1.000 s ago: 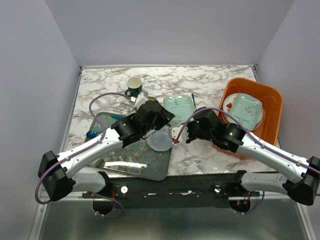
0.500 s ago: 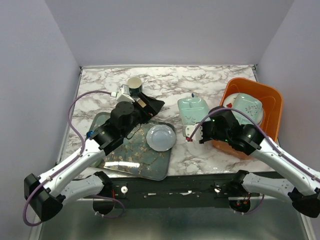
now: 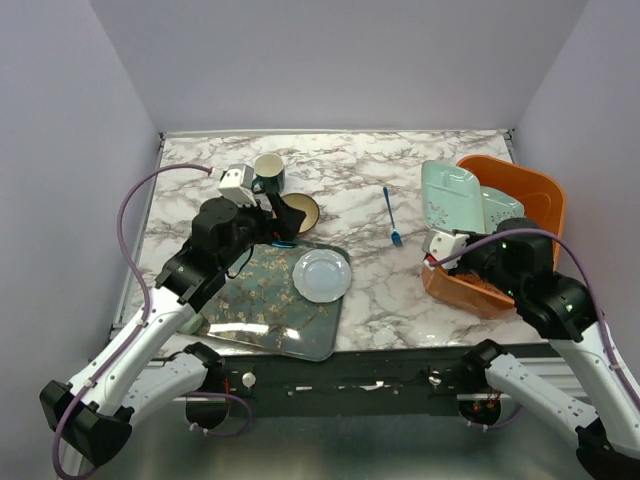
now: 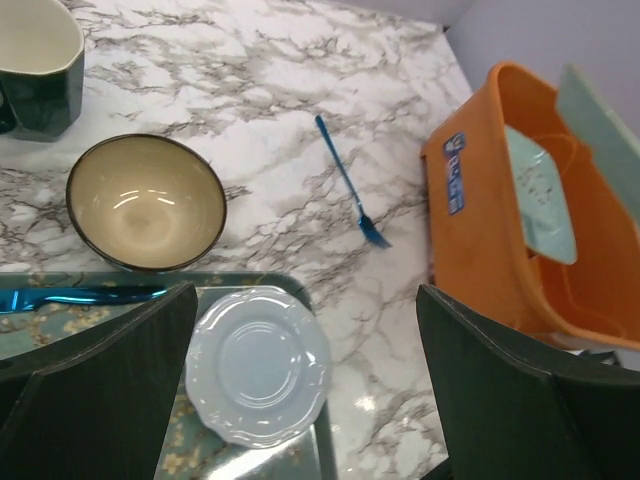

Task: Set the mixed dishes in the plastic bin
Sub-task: Place the plate in the plastic bin.

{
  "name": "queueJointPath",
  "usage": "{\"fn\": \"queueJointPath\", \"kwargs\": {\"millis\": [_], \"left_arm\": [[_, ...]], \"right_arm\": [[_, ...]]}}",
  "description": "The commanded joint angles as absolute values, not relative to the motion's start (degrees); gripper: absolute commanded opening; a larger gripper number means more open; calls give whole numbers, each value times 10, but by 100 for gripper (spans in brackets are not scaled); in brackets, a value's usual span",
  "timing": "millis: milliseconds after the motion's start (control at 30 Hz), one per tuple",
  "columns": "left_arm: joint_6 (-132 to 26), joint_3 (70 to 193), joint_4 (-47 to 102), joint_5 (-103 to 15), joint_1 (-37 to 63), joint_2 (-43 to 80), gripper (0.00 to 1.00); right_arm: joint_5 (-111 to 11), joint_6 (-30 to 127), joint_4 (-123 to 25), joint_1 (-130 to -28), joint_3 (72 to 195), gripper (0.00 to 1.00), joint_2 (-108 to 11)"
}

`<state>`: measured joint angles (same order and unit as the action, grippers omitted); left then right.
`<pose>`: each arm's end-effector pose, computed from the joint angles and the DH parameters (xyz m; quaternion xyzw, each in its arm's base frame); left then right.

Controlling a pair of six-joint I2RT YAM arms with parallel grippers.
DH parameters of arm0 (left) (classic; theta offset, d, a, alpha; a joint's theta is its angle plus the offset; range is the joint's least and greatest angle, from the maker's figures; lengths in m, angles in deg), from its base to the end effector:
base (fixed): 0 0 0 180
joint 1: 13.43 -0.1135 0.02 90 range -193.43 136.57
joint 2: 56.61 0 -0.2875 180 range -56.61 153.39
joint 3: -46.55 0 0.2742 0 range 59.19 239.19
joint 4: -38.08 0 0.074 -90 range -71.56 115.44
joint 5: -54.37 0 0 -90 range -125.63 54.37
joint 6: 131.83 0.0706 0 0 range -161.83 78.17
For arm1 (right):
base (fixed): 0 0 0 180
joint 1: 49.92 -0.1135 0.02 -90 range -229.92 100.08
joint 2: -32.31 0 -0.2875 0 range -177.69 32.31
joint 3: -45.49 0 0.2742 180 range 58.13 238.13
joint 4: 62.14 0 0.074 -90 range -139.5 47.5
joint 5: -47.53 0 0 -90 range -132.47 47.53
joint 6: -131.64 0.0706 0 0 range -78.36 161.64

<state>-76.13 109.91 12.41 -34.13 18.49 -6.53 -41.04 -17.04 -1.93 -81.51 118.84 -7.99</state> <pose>0.2077 -0.1272 0.3660 -0.0244 0.7789 -0.3337 0.5304 0.1365 0.0819 0.3830 -0.6002 0.6066 -0.1324 0.5043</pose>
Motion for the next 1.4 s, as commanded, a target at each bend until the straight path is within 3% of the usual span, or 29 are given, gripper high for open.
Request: {"fn": "queueJointPath", "kwargs": {"millis": [0, 533, 1367], "left_arm": [[-618, 1125, 35, -344, 182, -36, 99], [-552, 1074, 34, -335, 178, -23, 99], [-552, 1067, 35, -350, 172, -35, 99]], "right_arm": [[-361, -205, -62, -774, 1172, 1, -43], [-361, -232, -91, -688, 1096, 1, -47], [-461, -319, -166, -545, 1050, 3, -119]]}}
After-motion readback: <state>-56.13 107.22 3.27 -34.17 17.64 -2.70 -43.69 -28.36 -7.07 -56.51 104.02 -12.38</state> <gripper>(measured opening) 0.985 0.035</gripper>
